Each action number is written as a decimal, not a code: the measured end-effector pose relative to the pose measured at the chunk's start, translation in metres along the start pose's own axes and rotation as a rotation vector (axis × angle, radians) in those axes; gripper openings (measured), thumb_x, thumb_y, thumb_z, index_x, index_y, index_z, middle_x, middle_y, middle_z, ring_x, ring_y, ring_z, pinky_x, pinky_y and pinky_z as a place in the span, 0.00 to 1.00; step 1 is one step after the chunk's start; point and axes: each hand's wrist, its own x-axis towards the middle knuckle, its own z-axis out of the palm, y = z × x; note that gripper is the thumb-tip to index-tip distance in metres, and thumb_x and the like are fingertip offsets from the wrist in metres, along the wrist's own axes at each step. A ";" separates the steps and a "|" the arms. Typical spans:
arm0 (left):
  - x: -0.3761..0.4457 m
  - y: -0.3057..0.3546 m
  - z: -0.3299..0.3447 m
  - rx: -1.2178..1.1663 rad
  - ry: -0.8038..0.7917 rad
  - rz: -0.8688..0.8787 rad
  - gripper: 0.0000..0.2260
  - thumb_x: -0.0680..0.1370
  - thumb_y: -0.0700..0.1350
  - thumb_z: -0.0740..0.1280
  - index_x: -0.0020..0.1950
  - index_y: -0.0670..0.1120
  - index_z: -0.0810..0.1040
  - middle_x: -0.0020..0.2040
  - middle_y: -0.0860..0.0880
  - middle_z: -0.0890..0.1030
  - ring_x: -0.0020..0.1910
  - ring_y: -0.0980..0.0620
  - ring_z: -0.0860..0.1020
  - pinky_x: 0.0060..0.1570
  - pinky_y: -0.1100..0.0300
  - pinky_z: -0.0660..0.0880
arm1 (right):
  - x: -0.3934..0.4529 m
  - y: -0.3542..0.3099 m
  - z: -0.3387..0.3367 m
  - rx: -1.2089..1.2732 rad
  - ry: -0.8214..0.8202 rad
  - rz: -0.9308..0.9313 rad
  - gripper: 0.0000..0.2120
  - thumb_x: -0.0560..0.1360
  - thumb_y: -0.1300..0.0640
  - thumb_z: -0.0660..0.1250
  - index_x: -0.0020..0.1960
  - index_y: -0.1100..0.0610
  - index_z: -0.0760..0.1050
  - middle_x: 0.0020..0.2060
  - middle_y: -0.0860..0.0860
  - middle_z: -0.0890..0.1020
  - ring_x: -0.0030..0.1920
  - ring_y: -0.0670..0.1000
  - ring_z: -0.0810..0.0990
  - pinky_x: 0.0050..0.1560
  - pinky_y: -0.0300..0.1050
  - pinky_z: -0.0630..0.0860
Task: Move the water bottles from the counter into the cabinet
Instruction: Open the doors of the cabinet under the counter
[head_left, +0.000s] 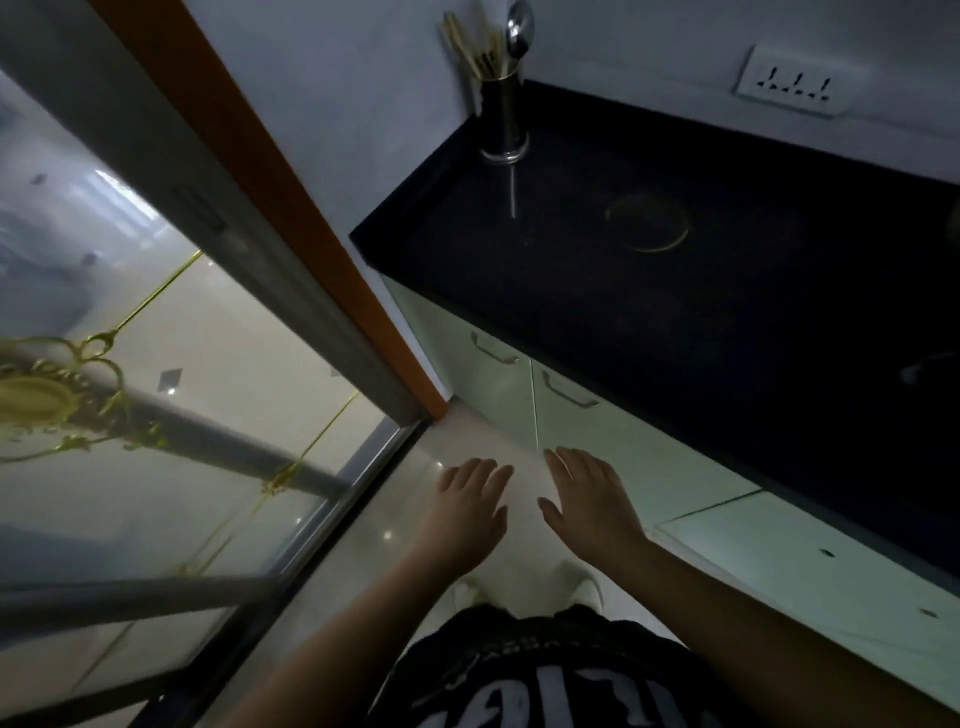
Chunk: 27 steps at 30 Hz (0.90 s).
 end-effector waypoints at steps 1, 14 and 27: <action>0.007 -0.007 0.003 0.004 -0.017 0.005 0.27 0.81 0.54 0.58 0.79 0.52 0.56 0.78 0.48 0.62 0.77 0.47 0.58 0.75 0.49 0.52 | 0.007 0.000 0.004 0.002 -0.009 0.019 0.31 0.80 0.44 0.55 0.77 0.57 0.56 0.74 0.54 0.65 0.73 0.55 0.63 0.72 0.50 0.58; 0.139 -0.125 0.029 0.120 -0.132 0.392 0.31 0.81 0.53 0.58 0.80 0.49 0.46 0.81 0.43 0.47 0.80 0.44 0.45 0.76 0.48 0.44 | 0.105 -0.024 0.046 -0.049 -0.081 0.417 0.35 0.81 0.44 0.52 0.78 0.59 0.41 0.79 0.58 0.48 0.78 0.57 0.47 0.77 0.54 0.44; 0.225 -0.159 0.043 0.178 -0.077 0.500 0.35 0.79 0.49 0.58 0.80 0.41 0.45 0.81 0.41 0.50 0.79 0.43 0.49 0.77 0.46 0.50 | 0.174 -0.040 0.071 0.033 -0.061 0.756 0.36 0.81 0.43 0.51 0.78 0.59 0.37 0.79 0.56 0.42 0.78 0.55 0.39 0.73 0.54 0.33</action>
